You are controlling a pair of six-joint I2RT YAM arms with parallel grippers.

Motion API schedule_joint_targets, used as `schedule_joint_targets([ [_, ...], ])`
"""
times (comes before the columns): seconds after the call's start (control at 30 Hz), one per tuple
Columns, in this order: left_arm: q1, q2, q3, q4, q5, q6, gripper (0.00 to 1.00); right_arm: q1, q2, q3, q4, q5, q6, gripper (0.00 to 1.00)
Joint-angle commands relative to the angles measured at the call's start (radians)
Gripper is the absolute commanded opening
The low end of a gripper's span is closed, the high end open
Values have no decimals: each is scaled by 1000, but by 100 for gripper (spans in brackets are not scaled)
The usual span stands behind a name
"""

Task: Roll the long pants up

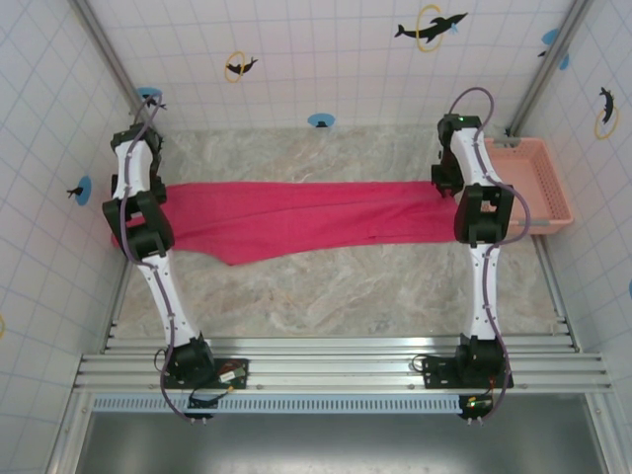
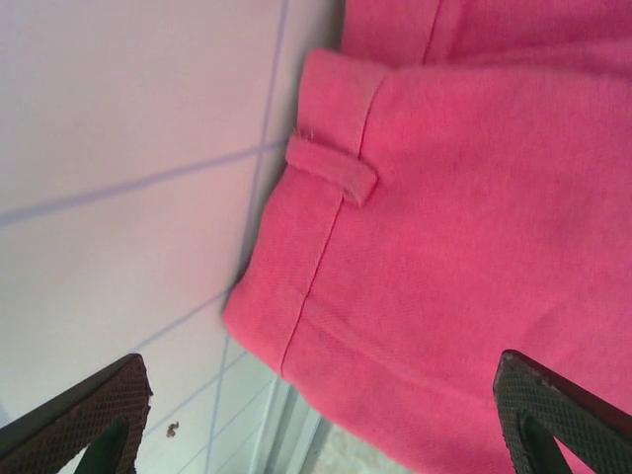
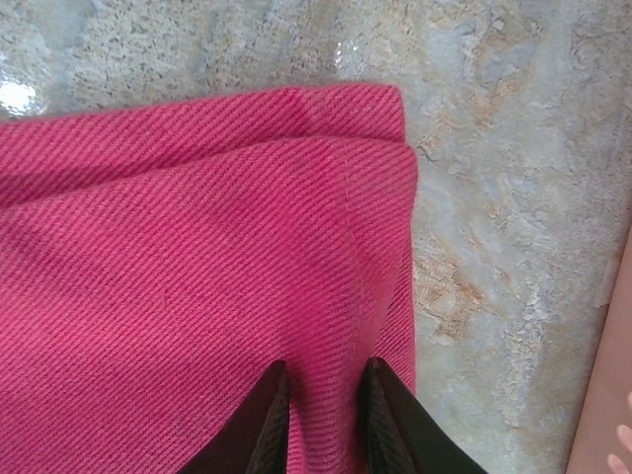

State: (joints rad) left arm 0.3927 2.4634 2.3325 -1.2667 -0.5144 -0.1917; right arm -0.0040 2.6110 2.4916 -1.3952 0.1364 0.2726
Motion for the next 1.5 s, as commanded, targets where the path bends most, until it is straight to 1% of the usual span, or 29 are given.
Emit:
schedule_joint_targets([
  [0.0,2,94,47,5,19,-54,88,4,-18,-4,-36,21,-18,25],
  [0.17,1,188,113,7,113,-135,68,6,-23,0,-53,23,-28,25],
  [0.27,1,208,125,9,116,-158,65,11,-29,0,-56,24,-39,25],
  [0.37,7,210,126,24,121,-168,57,19,-32,-1,-56,25,-44,25],
  [0.47,14,214,136,14,137,-185,55,29,-36,1,-50,21,-49,24],
  [0.53,14,219,145,1,143,-194,48,35,-38,1,-42,20,-46,25],
  [0.6,15,220,146,-6,155,-214,43,41,-41,3,-36,15,-46,25],
  [0.63,15,219,145,-8,167,-223,39,45,-41,7,-36,15,-46,25],
  [0.73,17,220,144,-22,224,-256,38,56,-49,13,-35,15,-47,25],
  [0.93,14,192,78,-32,270,-304,37,75,-75,8,-36,6,-58,25],
  [0.97,14,194,80,-36,273,-305,36,78,-78,8,-36,2,-59,25],
  [1.0,14,199,88,-47,279,-312,30,80,-84,9,-34,1,-61,25],
  [1.03,15,207,102,-62,284,-321,20,83,-86,7,-34,0,-61,25],
  [1.1,15,216,115,-80,286,-342,5,89,-92,4,-33,-10,-61,25],
  [1.13,18,218,114,-83,290,-358,0,91,-93,0,-32,-12,-59,25],
  [1.3,29,217,111,-94,307,-427,0,94,-107,-31,-30,-13,-49,26],
  [1.37,35,213,106,-93,312,-452,0,92,-119,-48,-29,-1,-50,28],
  [1.4,37,208,97,-88,321,-463,0,89,-130,-63,-28,6,-49,30],
  [1.47,40,192,78,-58,367,-466,0,75,-156,-110,-18,2,-45,39],
])
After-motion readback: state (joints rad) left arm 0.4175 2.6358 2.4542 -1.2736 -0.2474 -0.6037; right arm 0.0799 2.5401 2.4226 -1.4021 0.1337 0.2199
